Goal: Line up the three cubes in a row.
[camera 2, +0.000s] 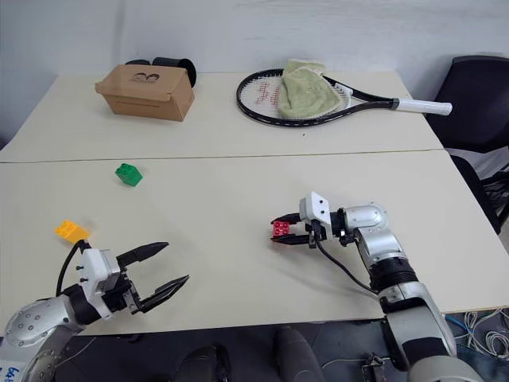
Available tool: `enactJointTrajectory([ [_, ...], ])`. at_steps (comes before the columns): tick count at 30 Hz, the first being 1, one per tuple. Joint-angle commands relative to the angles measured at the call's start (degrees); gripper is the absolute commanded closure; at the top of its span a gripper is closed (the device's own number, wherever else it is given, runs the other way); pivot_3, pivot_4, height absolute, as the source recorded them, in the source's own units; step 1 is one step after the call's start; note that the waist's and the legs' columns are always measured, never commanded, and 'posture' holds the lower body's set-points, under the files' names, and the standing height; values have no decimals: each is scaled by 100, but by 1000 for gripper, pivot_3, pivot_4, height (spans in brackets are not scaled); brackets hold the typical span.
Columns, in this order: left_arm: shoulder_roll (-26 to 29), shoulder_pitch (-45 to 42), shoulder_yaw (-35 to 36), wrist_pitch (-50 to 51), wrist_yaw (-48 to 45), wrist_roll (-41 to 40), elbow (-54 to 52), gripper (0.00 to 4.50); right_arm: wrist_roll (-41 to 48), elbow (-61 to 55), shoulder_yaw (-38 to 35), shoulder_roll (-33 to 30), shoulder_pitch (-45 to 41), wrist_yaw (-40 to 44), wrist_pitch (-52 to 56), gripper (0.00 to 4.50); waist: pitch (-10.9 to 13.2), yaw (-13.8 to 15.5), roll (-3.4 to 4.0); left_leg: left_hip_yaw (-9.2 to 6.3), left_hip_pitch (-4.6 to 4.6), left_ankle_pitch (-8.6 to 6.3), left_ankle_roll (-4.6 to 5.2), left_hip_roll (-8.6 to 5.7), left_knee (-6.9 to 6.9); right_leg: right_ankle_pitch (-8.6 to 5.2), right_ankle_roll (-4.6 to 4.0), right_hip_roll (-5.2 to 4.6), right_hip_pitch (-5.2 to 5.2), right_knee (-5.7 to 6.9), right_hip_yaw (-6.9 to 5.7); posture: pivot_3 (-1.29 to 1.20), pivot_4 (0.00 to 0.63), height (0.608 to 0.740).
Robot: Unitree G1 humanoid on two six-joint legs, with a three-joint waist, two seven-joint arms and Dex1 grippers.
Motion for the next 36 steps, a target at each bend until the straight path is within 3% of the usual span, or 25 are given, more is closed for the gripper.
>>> enactJointTrajectory([
  [1,42,66,182,-94,-1,-23,-132,0,-56,219,-81,72,-119,34,-165,2262,0,-6,0,1,2,0,0,0,1,0,0,0,1,0,0,0,150,740],
  [8,-83,468,598,-251,45,5,11,0,381,-406,-453,-99,-50,267,-298,15,1,-9,2,1,0,0,-1,1,0,0,0,1,-3,4,1,0,150,740],
  [13,-719,1417,1769,-745,353,-103,443,0,1118,-1589,-1091,-505,508,162,315,15,1,-2,1,0,-2,-5,3,3,-8,-1,-1,-2,-1,-7,-1,0,150,740],
  [17,-1422,1938,2654,-1062,706,-358,1056,0,2180,-2025,-1827,-329,1189,228,636,15,-1,15,-7,-5,-4,-28,37,5,-8,-2,-4,0,2,-20,-7,0,150,740],
  [20,-1815,2046,3149,-1122,1019,-649,1469,0,2153,-1935,-2110,-122,1601,-48,324,15,-1,11,-13,-5,1,-37,49,-2,-3,-1,-1,-3,11,-21,-5,0,150,740],
  [24,-1874,1895,3331,-985,1224,-970,1531,0,2196,-1875,-2342,-46,1880,-138,159,15,1,36,-17,-8,1,-38,54,-14,4,3,3,-8,12,-18,-3,0,150,740],
  [27,-1441,1519,3164,-510,1183,-1431,1183,0,2102,-1966,-2354,-94,1964,-139,12,15,1,103,-17,-10,0,-37,55,-17,4,4,4,-8,13,-18,-3,0,150,740],
  [30,-570,715,2975,306,1534,-1731,920,0,2069,-2153,-2303,-70,1958,-180,-16,15,1,189,-19,-17,0,-36,53,-17,6,3,3,-3,12,-7,-7,0,150,740],
  [33,623,-633,2470,1438,1943,-1832,1134,0,2067,-2341,-2237,-13,1918,-259,10,15,1,239,-18,-30,0,-23,38,-17,15,4,1,2,11,14,-11,0,150,740],
  [36,1471,-2440,1499,2210,1900,-1514,2219,0,2078,-2522,-2206,82,1881,-459,80,15,4,231,-11,-11,8,-9,12,-16,12,5,3,-4,11,18,-9,0,150,740],
])
